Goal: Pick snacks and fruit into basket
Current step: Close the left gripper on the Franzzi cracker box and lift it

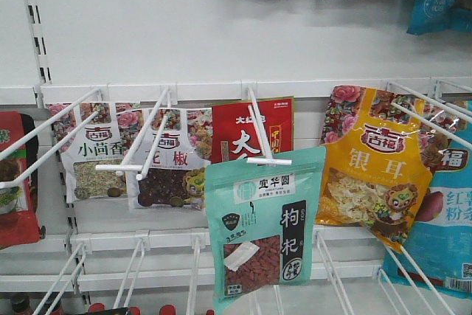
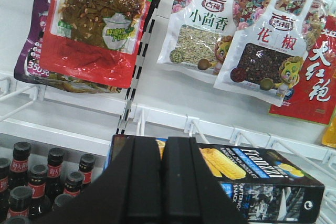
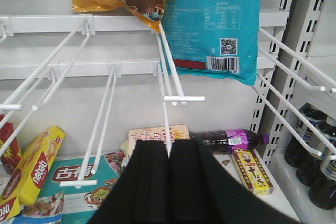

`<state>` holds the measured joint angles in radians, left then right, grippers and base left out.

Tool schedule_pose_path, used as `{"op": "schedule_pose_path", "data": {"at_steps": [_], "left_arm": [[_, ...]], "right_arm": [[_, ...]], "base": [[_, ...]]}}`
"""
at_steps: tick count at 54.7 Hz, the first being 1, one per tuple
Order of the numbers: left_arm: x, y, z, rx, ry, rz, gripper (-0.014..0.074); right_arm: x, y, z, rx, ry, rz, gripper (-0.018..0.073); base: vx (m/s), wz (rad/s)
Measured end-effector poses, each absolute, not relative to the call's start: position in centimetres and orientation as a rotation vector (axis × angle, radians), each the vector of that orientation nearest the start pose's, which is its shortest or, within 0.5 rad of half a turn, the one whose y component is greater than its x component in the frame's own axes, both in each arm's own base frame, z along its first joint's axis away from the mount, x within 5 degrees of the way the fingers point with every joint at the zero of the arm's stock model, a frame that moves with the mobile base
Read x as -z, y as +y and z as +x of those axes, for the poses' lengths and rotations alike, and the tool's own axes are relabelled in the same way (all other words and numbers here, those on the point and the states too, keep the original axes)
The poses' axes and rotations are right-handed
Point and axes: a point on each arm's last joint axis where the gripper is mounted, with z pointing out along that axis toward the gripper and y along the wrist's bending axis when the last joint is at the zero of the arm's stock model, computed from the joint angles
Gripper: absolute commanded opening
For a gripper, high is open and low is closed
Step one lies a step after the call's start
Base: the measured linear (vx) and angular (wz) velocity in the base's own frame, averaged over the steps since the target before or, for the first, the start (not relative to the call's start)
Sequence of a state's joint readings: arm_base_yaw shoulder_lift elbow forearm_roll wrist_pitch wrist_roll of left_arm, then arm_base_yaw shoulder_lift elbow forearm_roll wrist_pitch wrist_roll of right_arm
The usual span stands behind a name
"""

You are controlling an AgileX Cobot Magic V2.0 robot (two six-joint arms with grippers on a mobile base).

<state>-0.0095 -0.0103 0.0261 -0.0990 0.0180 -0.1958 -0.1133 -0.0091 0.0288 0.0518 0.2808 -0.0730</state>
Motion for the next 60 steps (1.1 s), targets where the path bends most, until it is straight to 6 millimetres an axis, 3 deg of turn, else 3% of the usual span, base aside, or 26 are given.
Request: {"op": "schedule_pose_path", "data": {"at_steps": [11,25,46,60], "left_arm": [[-20.4,-0.1,5.7,0.263,1.501,-0.232,0.0003],[-21.5,0.2,5.5,0.553,1.328,-0.486,0.0008],[-22.6,0.5,5.3,0.83,1.136,-0.674,0.008],[-26.9,0.3,4.5,0.833,1.078,-0.599,0.0246]], "right_arm": [[-17.9,-0.5,5.5,0.085,1.783,0.07,-0.001],[-17.9,-0.5,5.5,0.085,1.783,0.07,-0.001],[-17.9,-0.5,5.5,0.085,1.783,0.07,-0.001],[-17.9,-0.5,5.5,0.085,1.783,0.07,-0.001]], "base": [[0.0,0.0],[0.0,0.0],[0.0,0.0],[0.0,0.0]]}}
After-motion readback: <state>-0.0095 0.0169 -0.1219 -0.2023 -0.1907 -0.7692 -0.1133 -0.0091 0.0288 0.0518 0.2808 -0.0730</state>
